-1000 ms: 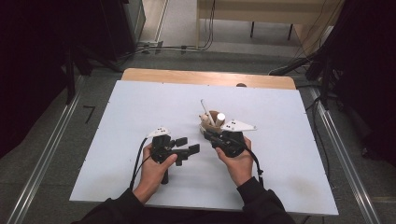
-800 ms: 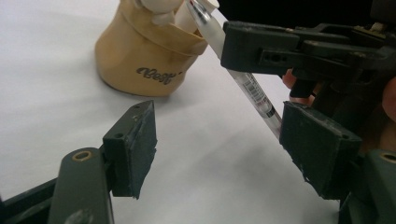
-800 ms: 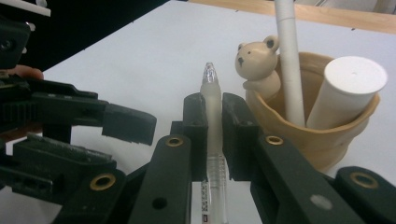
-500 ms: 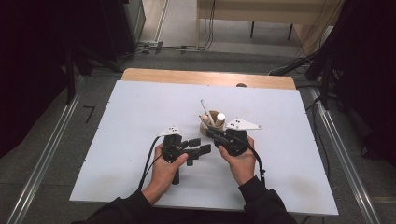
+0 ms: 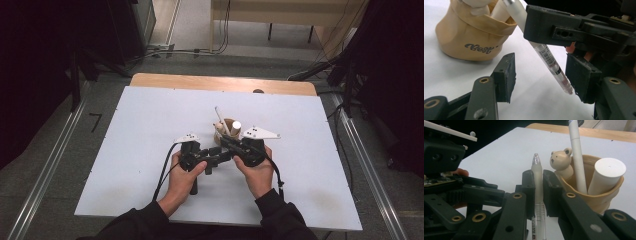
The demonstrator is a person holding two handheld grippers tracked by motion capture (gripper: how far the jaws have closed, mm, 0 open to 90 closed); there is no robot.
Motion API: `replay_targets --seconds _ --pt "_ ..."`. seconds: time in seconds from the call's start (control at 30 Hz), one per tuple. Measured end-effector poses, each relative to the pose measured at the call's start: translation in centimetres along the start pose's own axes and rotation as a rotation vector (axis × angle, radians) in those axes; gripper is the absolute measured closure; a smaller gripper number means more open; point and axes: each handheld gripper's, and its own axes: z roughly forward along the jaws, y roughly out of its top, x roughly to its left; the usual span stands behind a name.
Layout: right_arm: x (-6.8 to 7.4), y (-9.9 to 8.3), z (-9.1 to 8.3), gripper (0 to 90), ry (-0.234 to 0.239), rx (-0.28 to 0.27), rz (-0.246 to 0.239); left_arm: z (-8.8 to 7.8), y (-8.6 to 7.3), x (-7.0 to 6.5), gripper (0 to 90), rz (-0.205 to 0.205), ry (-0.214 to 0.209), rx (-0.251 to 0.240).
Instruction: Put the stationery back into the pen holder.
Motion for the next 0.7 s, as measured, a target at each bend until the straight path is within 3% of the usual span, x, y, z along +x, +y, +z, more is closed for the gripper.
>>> replay_targets --seconds 0.47,0.7 --pt "0.05 0.05 0.02 78.5 0.013 -0.006 0.014 0.53 0.23 0.08 65.1 -0.02 -0.062 -0.009" --pt "0.13 0.13 -0.14 78.5 0.018 -0.02 0.015 0.45 0.38 0.38 72.1 -0.041 -0.068 -0.011"
